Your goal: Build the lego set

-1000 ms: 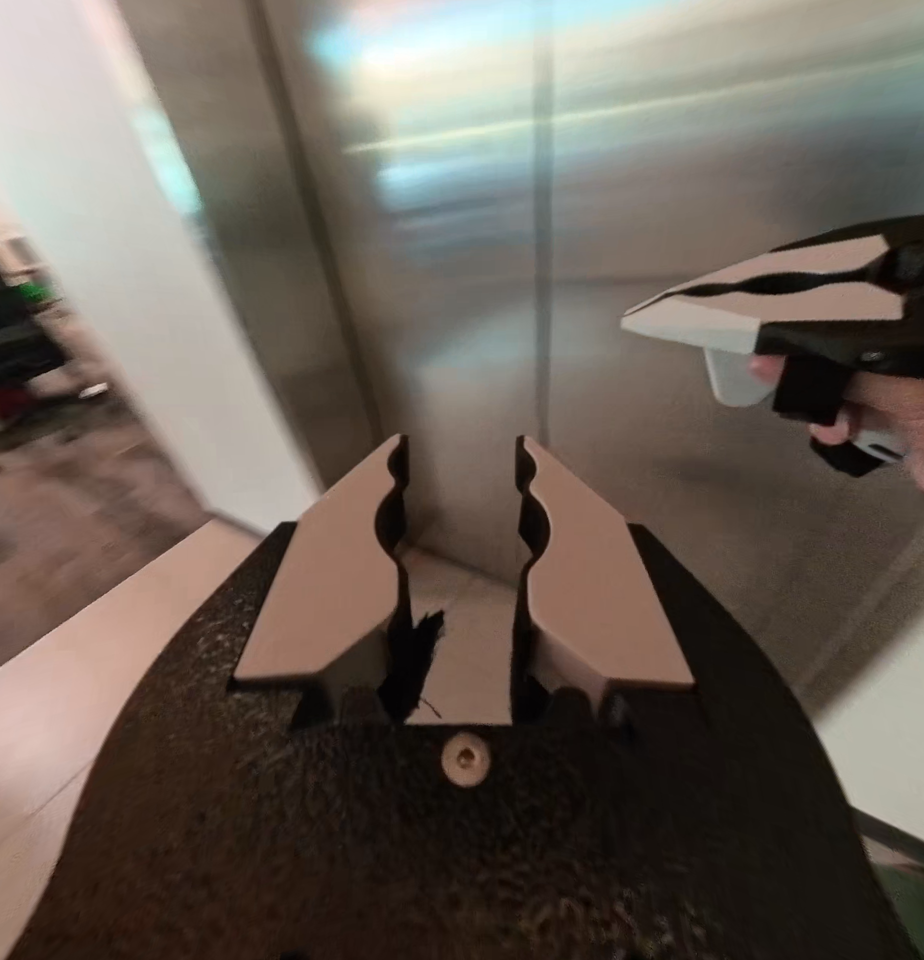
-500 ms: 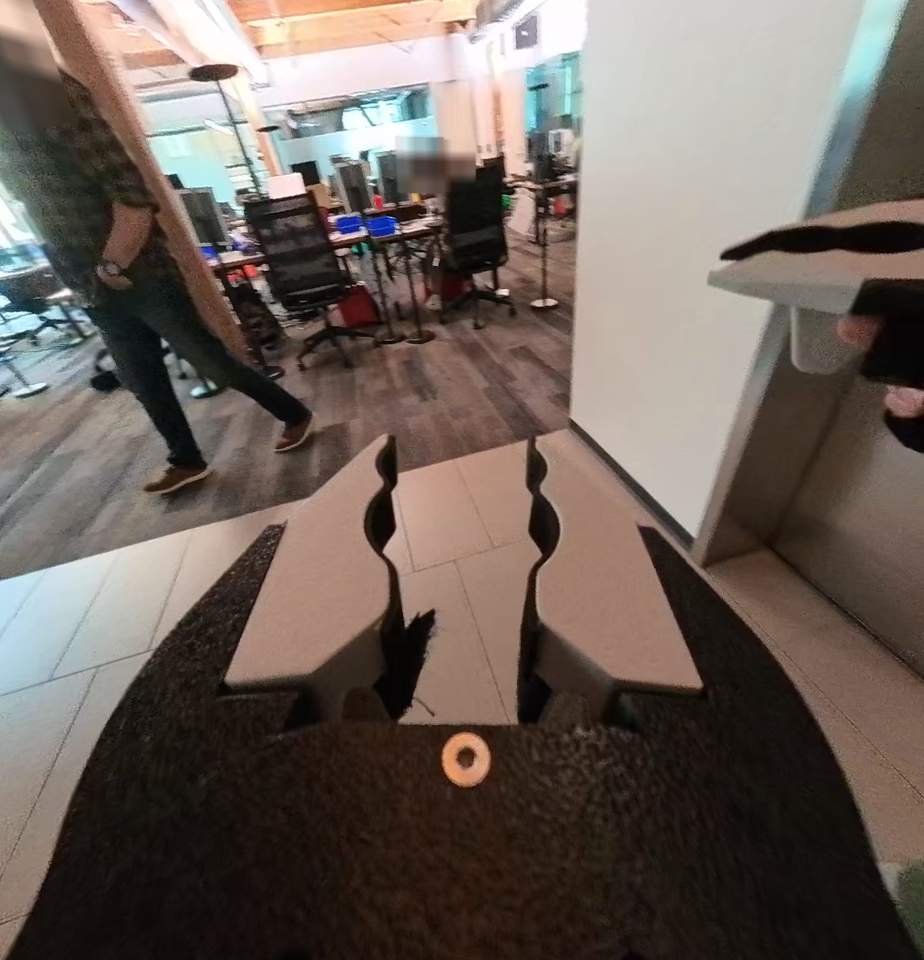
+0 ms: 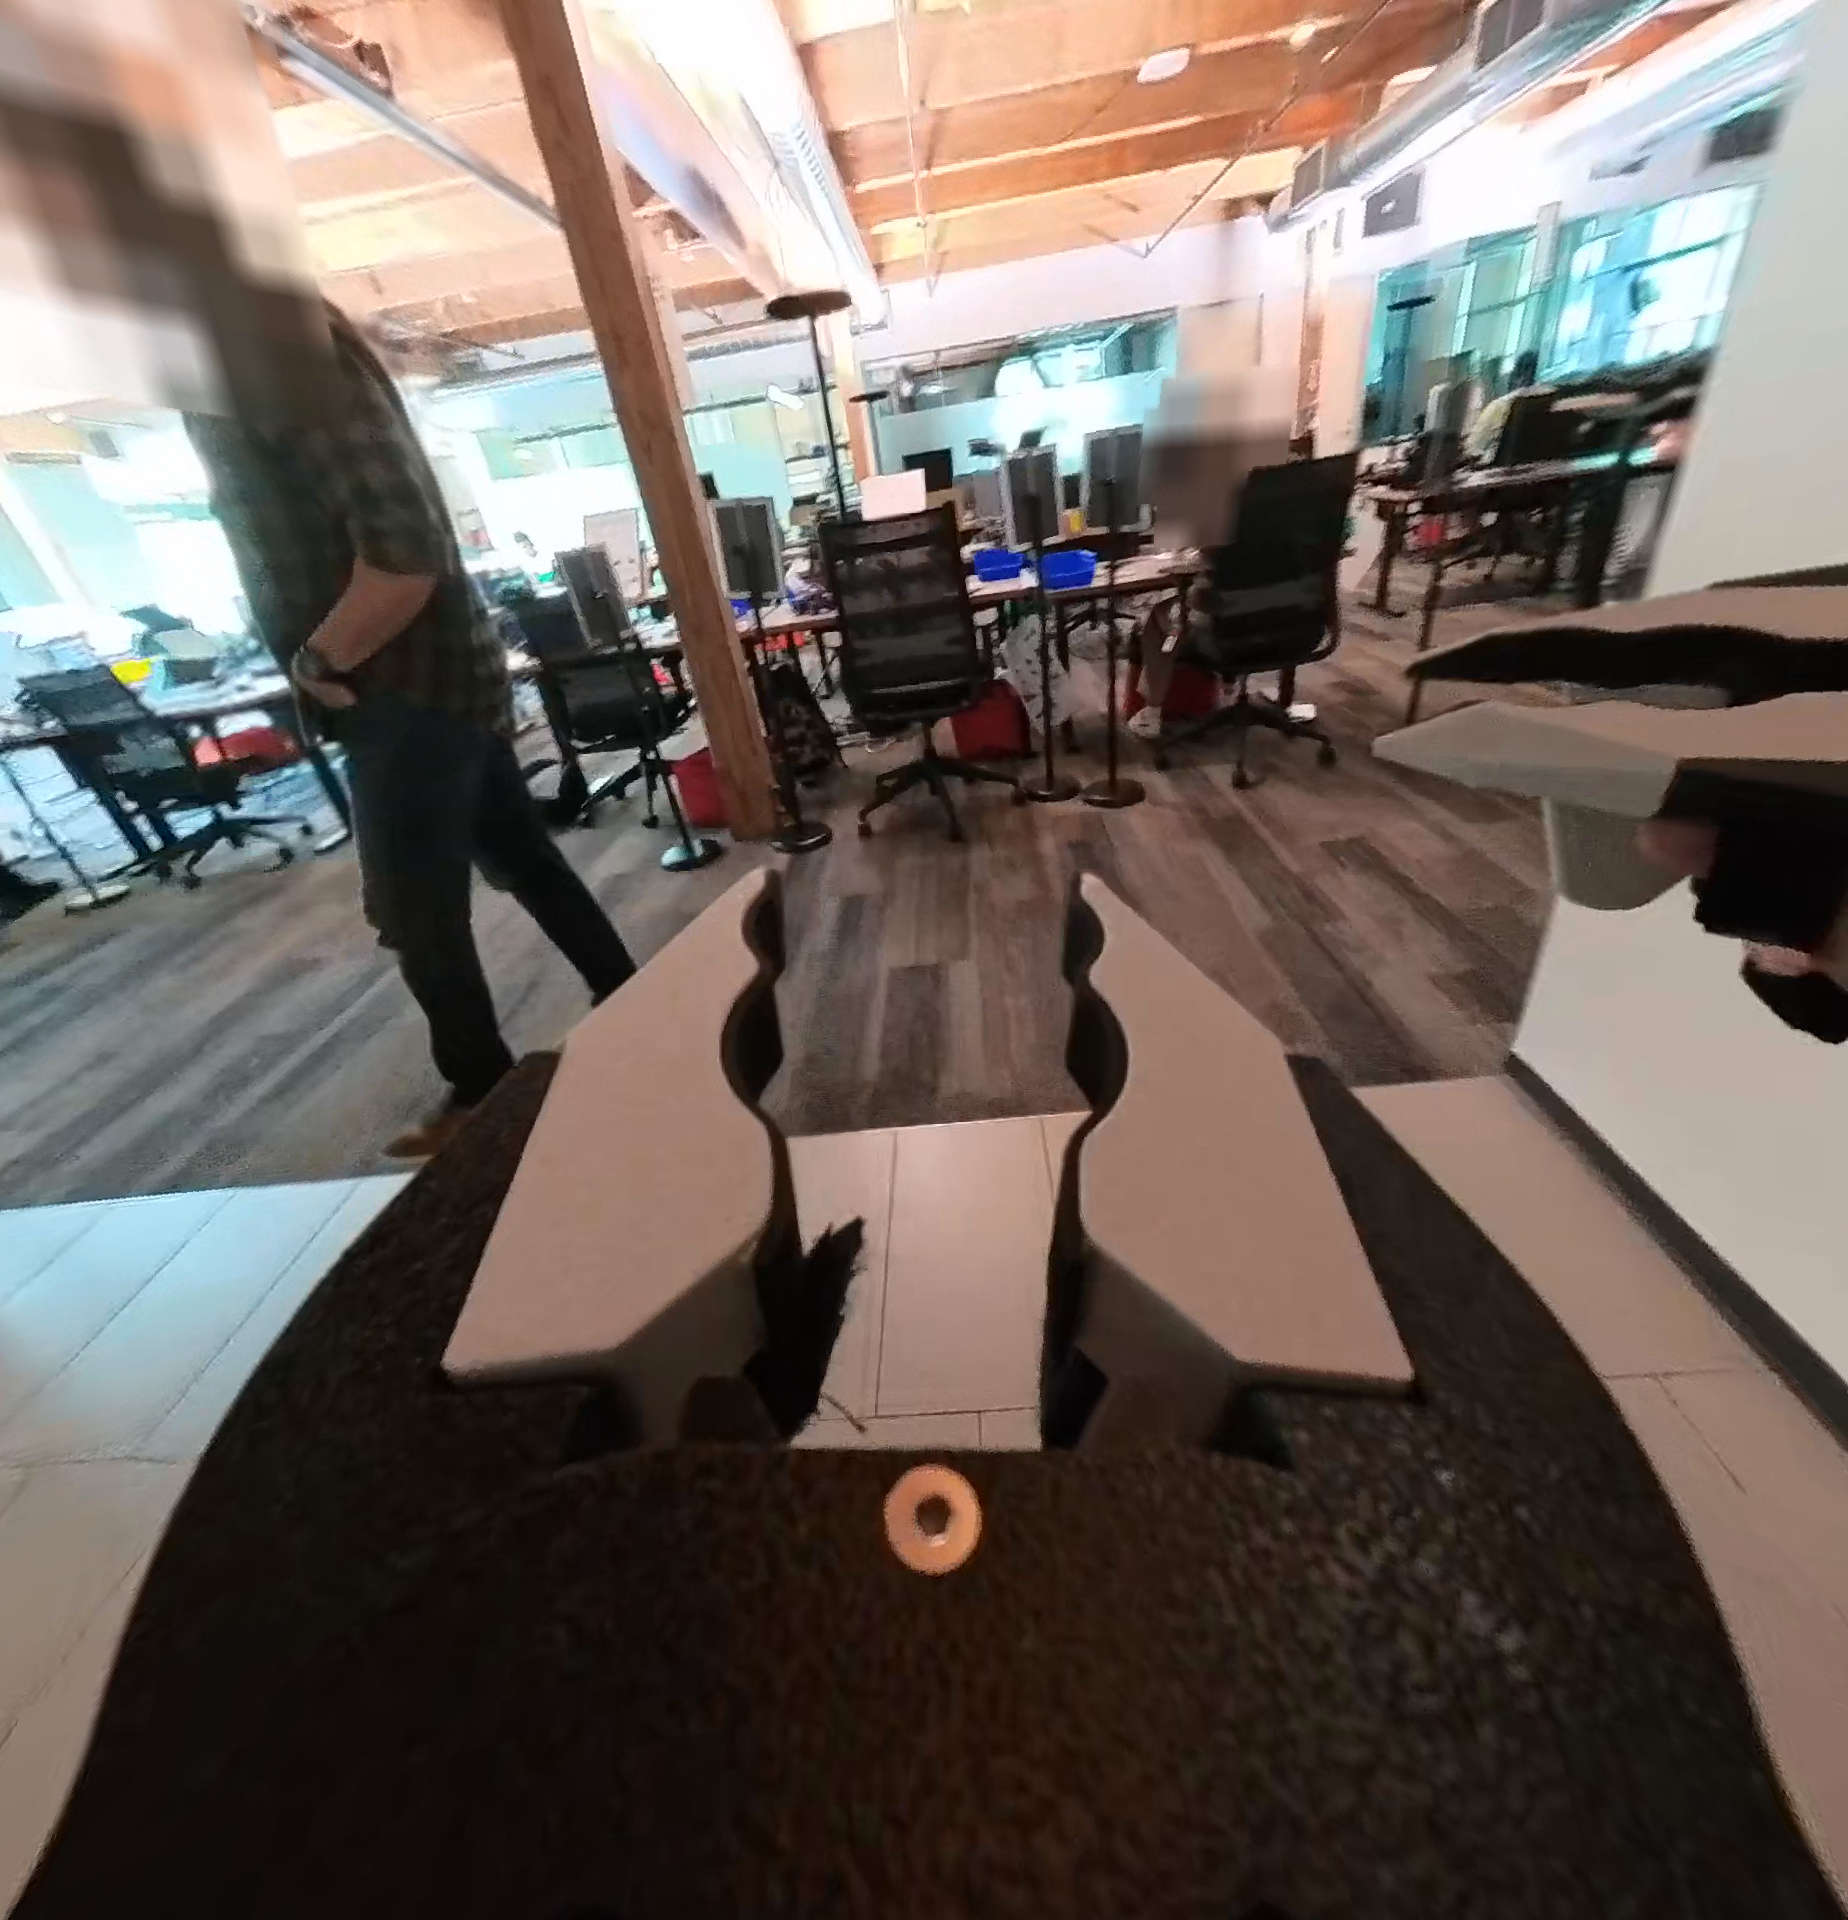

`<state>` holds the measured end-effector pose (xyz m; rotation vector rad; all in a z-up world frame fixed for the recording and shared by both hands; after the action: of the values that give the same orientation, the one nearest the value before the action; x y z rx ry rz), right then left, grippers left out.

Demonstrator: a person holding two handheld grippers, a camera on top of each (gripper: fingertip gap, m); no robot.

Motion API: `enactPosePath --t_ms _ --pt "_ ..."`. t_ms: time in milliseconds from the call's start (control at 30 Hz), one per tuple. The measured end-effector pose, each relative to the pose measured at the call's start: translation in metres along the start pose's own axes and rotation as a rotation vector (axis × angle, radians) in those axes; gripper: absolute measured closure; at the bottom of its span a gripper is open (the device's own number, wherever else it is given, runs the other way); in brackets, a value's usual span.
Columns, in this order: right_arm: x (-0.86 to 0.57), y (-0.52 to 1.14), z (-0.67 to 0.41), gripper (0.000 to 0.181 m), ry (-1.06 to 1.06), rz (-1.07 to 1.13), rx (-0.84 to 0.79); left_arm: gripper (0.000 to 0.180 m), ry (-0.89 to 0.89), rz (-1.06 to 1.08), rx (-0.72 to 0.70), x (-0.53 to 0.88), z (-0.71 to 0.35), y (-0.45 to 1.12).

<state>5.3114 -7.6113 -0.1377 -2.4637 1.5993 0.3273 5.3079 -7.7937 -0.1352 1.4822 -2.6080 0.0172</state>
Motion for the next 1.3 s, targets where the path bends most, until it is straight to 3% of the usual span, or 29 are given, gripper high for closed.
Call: enactPosePath --t_ms 300,500,600,867,1200,1300 --pt "-0.091 0.198 0.051 0.145 0.076 -0.150 -0.016 0.117 0.021 -0.154 0.065 0.095 0.042 0.172" --pt "-0.210 0.313 0.040 0.138 0.062 -0.098 -0.015 0.111 -0.003 -0.091 0.028 0.132 0.036 0.332" --pt "-0.297 0.333 0.037 0.137 0.039 0.047 -0.049 0.112 0.034 -0.022 0.003 0.129 0.030 0.419" --pt "-0.529 0.310 0.108 0.133 -0.020 0.445 0.057 0.112 -0.015 0.180 -0.078 0.060 0.027 0.662" --pt "-0.807 0.278 0.184 0.131 -0.060 0.696 0.142 0.114 -0.032 0.431 -0.138 -0.133 0.008 0.969" --pt "-0.877 0.270 0.215 0.130 0.006 0.747 0.171 0.113 -0.067 0.514 -0.092 -0.195 0.014 1.045"
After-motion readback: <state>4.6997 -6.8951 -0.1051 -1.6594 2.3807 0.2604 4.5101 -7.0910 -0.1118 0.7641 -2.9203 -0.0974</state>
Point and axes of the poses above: each gripper's, where its closed fingertips meet, y out along the fingers, z out of its underside, x = y × z across the jaws, the point moved 2 cm from there along -y, back along the fingers, and after that the axes turned 9 degrees about -z, right-handed, at the moved point
